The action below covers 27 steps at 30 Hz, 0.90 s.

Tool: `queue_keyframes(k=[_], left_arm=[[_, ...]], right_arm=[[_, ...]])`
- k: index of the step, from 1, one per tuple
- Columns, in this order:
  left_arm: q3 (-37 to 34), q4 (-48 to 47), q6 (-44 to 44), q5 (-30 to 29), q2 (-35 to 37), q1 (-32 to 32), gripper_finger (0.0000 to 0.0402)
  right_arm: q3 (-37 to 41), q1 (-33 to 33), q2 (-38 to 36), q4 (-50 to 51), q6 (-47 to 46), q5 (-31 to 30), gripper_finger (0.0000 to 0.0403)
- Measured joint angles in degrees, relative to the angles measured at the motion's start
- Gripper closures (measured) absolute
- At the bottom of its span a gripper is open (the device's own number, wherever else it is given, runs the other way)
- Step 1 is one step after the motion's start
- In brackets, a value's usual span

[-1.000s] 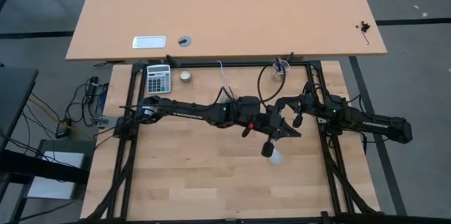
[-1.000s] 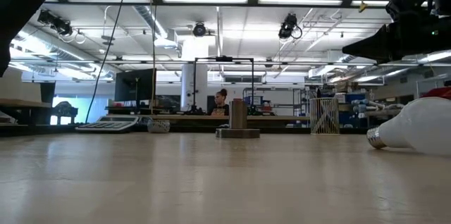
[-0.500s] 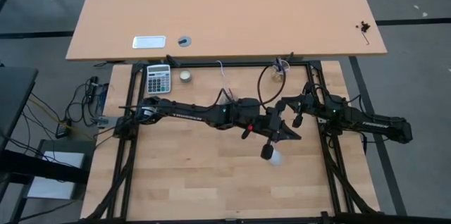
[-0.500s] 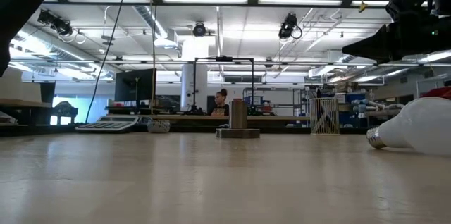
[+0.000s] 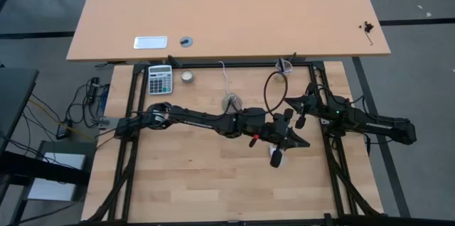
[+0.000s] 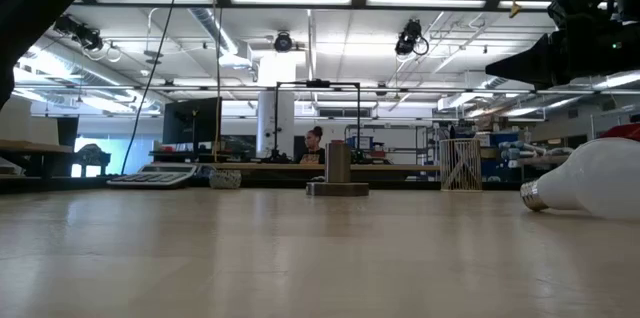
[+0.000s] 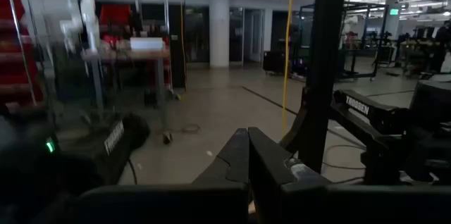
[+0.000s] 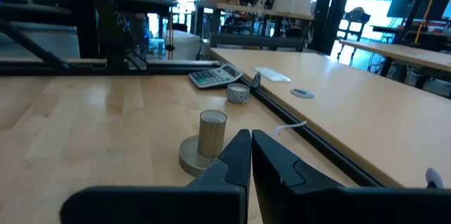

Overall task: Screw lightbulb
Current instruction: Insert the lightbulb into the lamp

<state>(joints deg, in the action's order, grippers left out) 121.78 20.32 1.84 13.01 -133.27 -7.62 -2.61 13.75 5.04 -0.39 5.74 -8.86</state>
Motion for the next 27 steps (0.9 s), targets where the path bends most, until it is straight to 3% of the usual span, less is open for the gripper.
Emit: queue_keyframes(k=[6, 8, 27], left_arm=[[13.22, -10.65, -0.09, 2.29, -8.38, -0.80, 0.0399], [11.91, -8.45, -0.03, 2.99, -9.12, -1.15, 0.0399], [11.08, -28.97, -7.21, 2.96, -10.05, -1.05, 0.0399]], right_arm=[[0.00, 0.00, 0.28, -0.88, 0.00, 0.02, 0.0380], [0.00, -0.01, 0.31, -1.01, 0.00, 0.00, 0.0380], [0.00, -0.01, 0.33, -1.30, 0.00, 0.02, 0.0380]])
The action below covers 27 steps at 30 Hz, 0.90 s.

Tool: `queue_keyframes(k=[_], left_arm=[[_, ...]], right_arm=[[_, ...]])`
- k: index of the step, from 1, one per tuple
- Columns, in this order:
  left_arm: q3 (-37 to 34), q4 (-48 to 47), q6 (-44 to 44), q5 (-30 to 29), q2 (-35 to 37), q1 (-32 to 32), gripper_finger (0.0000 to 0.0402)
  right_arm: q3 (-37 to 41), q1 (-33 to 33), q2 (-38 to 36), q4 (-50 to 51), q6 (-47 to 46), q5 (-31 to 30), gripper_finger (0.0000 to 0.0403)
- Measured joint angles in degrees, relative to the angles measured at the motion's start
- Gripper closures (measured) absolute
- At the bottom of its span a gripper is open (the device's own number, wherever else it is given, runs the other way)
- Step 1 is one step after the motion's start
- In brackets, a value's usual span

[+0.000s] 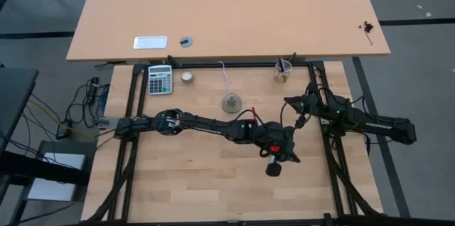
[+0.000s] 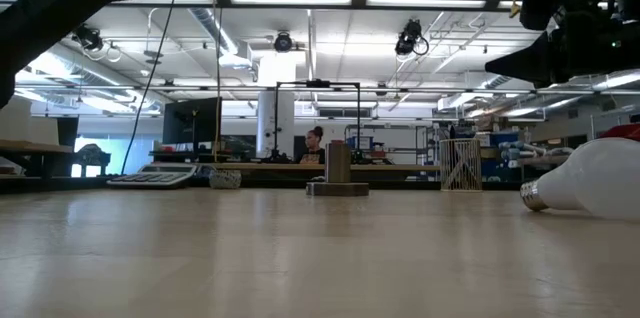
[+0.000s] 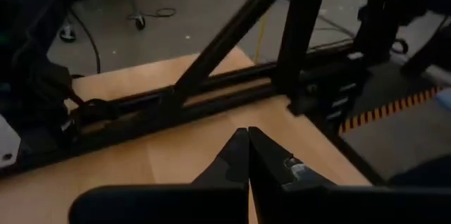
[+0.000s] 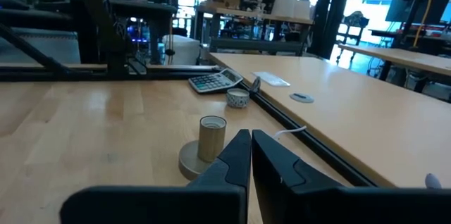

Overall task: Screw lightbulb
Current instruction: Insert the lightbulb into the lamp

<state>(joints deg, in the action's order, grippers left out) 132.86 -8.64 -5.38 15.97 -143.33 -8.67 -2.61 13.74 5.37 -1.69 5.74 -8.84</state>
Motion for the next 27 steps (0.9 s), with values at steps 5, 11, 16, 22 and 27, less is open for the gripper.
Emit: queue_keyframes(k=[5, 11, 16, 22, 27], left_arm=[[-0.44, -3.23, -0.55, 0.54, -1.57, 0.32, 0.0399], [-0.40, -3.71, -0.56, 1.97, -4.96, 0.52, 0.0399], [-0.51, -5.70, -0.95, 1.17, -7.26, 0.69, 0.0399], [-0.42, -8.54, -4.99, -4.15, -7.04, 0.77, 0.0399], [-0.42, -10.90, -5.74, -4.88, -7.05, 0.79, 0.0399]], right_arm=[[0.00, 0.00, 0.00, 0.02, 0.00, 0.00, 0.0378], [0.02, 0.02, 0.00, -0.27, 0.00, -0.02, 0.0380], [0.02, 0.00, -0.02, -0.89, 0.02, -0.02, 0.0378], [0.04, 0.02, 0.09, -2.07, 0.00, -0.02, 0.0379], [0.04, 0.01, 0.31, -2.54, 0.00, -0.02, 0.0379]])
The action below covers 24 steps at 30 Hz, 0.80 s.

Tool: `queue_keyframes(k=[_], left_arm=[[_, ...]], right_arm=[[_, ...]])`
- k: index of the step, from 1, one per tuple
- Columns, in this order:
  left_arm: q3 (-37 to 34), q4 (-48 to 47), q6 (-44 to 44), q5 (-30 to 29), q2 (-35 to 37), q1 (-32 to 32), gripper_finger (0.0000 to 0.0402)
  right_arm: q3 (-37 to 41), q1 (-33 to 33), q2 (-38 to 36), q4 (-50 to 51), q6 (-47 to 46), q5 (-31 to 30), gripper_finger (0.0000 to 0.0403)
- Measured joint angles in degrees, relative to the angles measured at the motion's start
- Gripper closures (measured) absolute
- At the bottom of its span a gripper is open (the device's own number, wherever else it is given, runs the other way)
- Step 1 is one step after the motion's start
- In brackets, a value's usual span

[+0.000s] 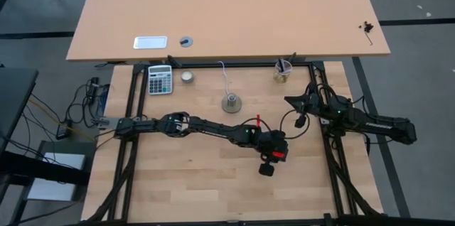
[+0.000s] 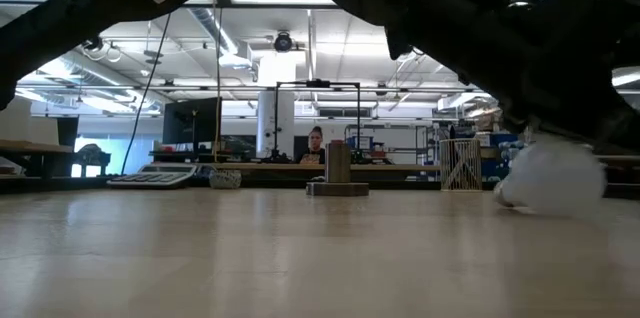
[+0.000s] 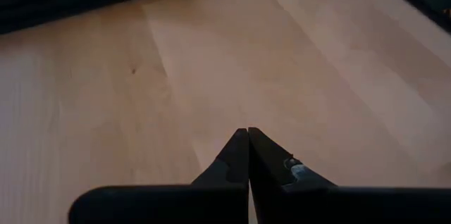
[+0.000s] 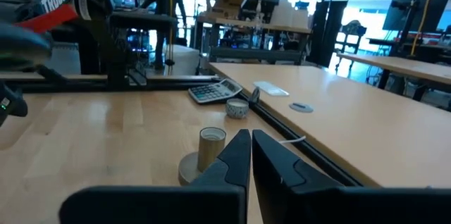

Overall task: Screw lightbulb
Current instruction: Insert the lightbulb into the lamp

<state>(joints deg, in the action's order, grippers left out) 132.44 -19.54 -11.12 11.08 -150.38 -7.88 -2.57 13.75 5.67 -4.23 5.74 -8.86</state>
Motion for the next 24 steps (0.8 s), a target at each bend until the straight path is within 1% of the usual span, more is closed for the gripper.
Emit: queue_keyframes(k=[6, 12, 18, 24], left_arm=[[-0.02, -6.28, -1.78, -3.15, -0.01, 0.00, 0.0399], [-0.02, -12.56, -3.54, -8.40, 0.96, 0.00, 0.0399], [2.04, -21.17, -3.55, -15.15, 1.11, 0.01, 0.0399], [2.05, -26.46, -2.26, -18.63, 1.53, 0.89, 0.0399]], right_arm=[[0.00, 0.01, -0.04, -0.17, 0.00, 0.00, 0.0378], [0.00, 0.01, -0.04, -0.13, 0.00, 0.00, 0.0380], [0.00, 0.01, -0.04, -0.19, 0.00, 0.01, 0.0378], [-0.01, 0.00, -0.04, -0.18, 0.00, 0.00, 0.0379]])
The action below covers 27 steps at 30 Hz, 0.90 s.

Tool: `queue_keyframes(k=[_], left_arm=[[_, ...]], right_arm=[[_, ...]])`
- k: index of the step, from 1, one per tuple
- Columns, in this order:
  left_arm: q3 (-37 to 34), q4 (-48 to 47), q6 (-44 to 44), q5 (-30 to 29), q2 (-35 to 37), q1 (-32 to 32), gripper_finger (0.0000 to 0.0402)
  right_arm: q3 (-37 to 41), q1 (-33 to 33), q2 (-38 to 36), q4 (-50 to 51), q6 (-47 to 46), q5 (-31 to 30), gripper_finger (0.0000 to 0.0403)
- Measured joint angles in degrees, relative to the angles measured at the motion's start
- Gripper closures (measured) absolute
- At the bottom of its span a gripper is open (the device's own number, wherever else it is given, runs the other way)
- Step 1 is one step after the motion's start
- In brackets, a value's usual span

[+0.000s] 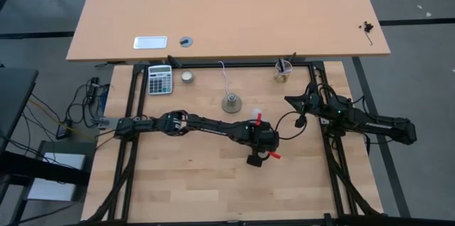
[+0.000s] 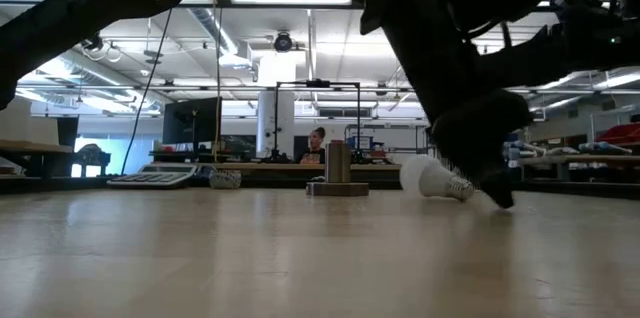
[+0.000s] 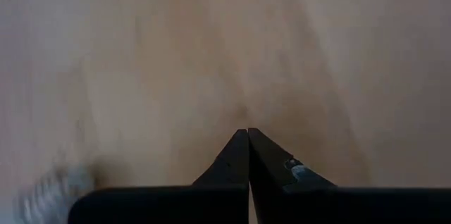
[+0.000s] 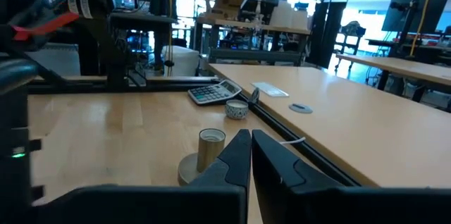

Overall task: Screw lightbulb
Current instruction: Insert the lightbulb into the lamp

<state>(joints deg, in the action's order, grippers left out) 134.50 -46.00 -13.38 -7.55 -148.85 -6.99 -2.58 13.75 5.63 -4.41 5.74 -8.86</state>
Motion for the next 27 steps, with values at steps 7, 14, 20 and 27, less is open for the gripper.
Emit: queue_keyframes(k=[7, 14, 20, 27], left_arm=[[0.02, -2.00, 4.03, -0.10, 1.15, 1.90, 0.0399], [0.01, -1.90, 6.72, -0.09, 1.78, 3.23, 0.0399], [0.00, 2.92, 12.06, 4.67, 1.78, 3.28, 0.0398], [-0.02, 8.18, 7.20, 7.25, 1.74, 1.38, 0.0368]], right_arm=[[0.01, 0.00, 0.00, -0.02, 0.00, 0.00, 0.0380], [0.01, 0.00, 0.00, -0.05, 0.00, 0.00, 0.0379], [-0.01, 0.00, 0.00, -0.06, 0.00, 0.00, 0.0378], [0.01, 0.00, 0.00, -0.17, 0.00, 0.00, 0.0380]])
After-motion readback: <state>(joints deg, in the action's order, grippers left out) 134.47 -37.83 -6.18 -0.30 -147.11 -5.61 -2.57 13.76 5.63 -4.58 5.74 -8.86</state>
